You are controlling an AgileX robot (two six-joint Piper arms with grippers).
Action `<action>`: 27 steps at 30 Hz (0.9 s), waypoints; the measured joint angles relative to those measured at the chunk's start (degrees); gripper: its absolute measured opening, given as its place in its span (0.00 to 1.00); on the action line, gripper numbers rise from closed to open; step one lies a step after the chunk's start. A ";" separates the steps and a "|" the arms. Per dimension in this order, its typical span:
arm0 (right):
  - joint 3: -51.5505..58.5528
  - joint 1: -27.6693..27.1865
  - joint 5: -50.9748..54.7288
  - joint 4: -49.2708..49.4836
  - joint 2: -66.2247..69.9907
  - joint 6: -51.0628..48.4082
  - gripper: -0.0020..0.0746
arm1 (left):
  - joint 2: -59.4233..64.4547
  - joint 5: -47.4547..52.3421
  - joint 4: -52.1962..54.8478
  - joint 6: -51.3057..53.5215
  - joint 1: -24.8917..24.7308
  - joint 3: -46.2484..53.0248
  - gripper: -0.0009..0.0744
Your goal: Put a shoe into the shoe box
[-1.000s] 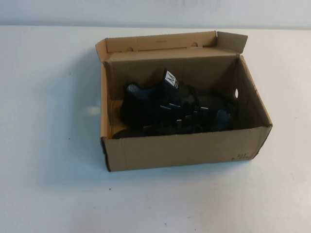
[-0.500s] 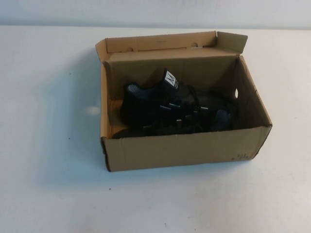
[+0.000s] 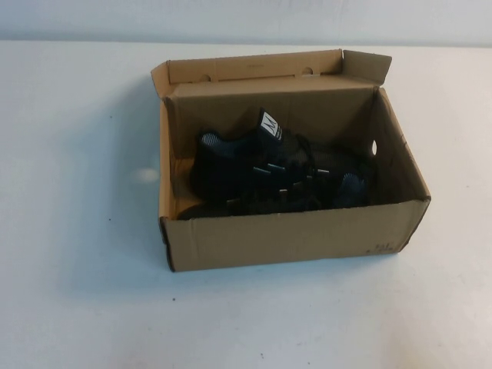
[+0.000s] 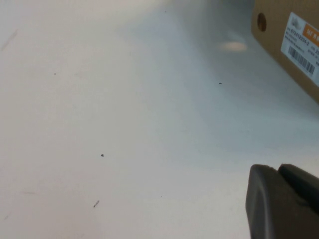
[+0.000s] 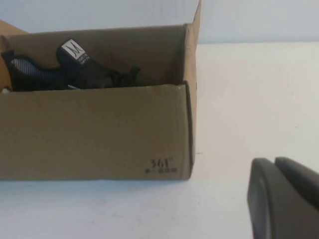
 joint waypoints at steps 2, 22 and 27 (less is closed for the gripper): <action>0.08 0.00 0.82 -0.47 0.00 0.91 0.01 | 0.00 0.00 0.00 0.00 0.00 0.00 0.01; 0.08 -2.68 10.40 -19.17 0.00 19.12 0.01 | 0.00 0.00 0.00 0.00 0.00 0.00 0.01; 0.08 -3.68 10.40 -19.17 0.00 19.25 0.01 | 0.00 0.00 0.00 0.00 0.00 0.00 0.01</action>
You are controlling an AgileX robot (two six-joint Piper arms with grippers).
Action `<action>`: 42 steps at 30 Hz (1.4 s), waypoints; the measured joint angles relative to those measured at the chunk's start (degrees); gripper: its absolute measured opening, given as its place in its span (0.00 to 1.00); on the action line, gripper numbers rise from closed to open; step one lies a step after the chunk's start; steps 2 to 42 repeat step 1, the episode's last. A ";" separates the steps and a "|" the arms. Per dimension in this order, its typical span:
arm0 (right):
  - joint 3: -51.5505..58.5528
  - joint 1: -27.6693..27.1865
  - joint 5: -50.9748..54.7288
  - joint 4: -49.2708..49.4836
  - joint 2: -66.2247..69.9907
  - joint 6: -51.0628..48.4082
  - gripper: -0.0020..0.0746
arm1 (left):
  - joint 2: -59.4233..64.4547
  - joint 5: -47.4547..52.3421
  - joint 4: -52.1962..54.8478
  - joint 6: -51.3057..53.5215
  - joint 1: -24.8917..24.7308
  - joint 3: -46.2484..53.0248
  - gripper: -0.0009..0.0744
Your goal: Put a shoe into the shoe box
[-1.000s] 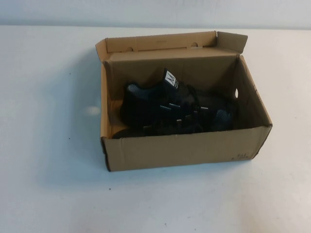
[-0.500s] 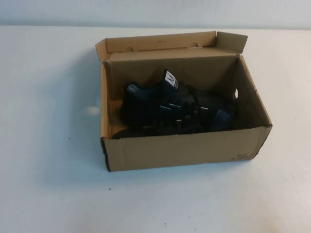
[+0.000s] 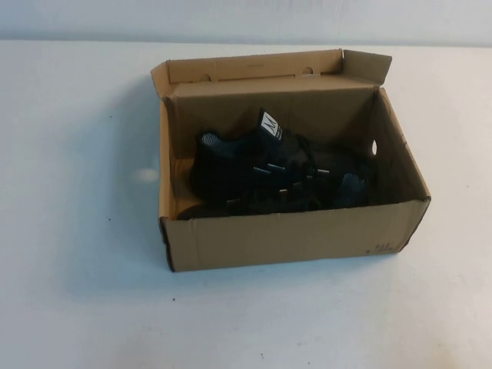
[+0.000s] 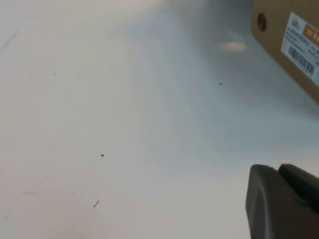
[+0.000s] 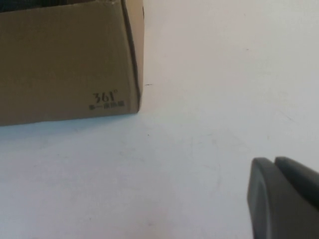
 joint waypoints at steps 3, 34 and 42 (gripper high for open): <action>0.00 -0.09 0.00 0.00 -0.03 0.00 0.01 | 0.00 0.00 0.00 0.00 0.00 0.00 0.01; 0.00 -0.09 0.00 0.00 -0.03 0.00 0.01 | 0.00 0.00 0.00 0.00 0.00 0.00 0.01; 0.00 -0.09 0.00 0.00 -0.03 0.00 0.01 | 0.00 0.00 0.00 0.00 0.00 0.00 0.01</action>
